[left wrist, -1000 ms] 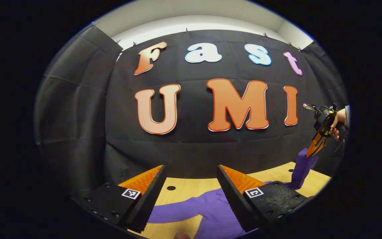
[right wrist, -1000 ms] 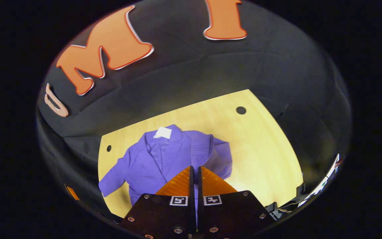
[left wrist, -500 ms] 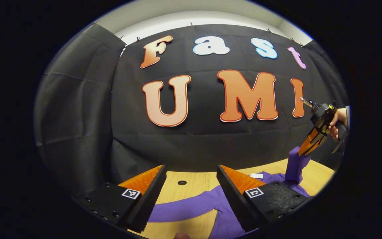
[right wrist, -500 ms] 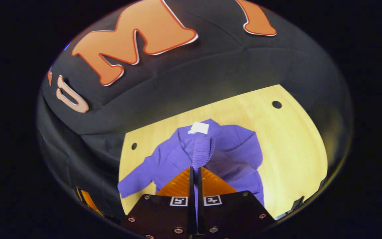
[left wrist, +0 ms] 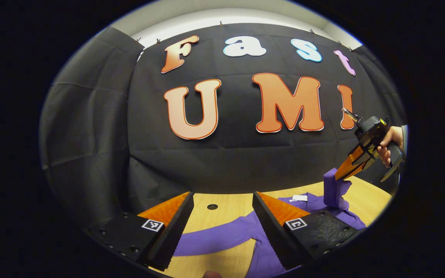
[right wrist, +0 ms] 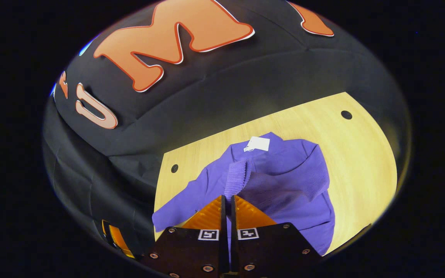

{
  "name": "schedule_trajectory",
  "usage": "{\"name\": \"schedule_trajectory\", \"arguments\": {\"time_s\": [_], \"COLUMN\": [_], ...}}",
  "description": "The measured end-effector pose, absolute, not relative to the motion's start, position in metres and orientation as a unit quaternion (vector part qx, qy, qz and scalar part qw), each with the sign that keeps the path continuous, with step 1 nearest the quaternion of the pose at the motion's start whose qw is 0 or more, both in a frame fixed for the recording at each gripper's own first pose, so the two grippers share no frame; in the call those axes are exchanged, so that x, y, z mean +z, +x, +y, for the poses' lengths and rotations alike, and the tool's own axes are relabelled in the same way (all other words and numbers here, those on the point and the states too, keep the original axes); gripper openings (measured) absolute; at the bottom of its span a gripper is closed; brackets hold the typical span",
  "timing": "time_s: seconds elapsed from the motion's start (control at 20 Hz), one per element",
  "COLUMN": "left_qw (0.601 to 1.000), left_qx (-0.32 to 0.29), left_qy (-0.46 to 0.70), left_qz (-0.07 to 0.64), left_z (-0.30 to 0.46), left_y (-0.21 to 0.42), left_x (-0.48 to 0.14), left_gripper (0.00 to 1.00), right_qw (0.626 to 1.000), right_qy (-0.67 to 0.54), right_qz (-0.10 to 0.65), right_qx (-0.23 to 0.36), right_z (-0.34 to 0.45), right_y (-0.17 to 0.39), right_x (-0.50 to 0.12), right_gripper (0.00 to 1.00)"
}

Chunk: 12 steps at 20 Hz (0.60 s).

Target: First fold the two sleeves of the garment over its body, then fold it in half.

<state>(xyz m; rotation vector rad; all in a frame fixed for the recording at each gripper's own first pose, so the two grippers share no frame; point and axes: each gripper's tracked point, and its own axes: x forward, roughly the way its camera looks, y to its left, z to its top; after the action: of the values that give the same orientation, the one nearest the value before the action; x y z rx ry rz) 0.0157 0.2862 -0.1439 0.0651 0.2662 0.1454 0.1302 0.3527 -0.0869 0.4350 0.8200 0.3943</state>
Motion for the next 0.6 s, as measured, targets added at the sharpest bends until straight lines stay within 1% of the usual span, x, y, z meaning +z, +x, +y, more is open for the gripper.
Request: {"name": "schedule_trajectory", "arguments": {"time_s": [0.2, 0.4, 0.45, 0.6], "left_qw": [0.985, 0.982, 0.982, 0.980], "left_qx": [0.082, 0.085, 0.087, 0.098], "left_qy": [0.038, 0.049, 0.052, 0.054], "left_qz": [0.149, 0.159, 0.161, 0.166], "left_z": [0.293, 0.296, 0.298, 0.303], "left_y": [0.009, 0.002, 0.001, -0.004], "left_x": [-0.152, -0.159, -0.158, -0.160], "left_gripper": [0.98, 0.98, 0.98, 0.98], "right_qw": [0.868, 0.862, 0.861, 0.865], "right_qy": [0.218, 0.248, 0.249, 0.243], "right_qz": [0.396, 0.382, 0.383, 0.373], "right_qx": [0.203, 0.222, 0.223, 0.232], "right_z": [0.373, 0.394, 0.395, 0.393], "right_y": [0.127, 0.132, 0.133, 0.130], "right_x": [-0.095, -0.087, -0.089, -0.085], "right_gripper": [0.04, 0.07, 0.11, 0.15]}}
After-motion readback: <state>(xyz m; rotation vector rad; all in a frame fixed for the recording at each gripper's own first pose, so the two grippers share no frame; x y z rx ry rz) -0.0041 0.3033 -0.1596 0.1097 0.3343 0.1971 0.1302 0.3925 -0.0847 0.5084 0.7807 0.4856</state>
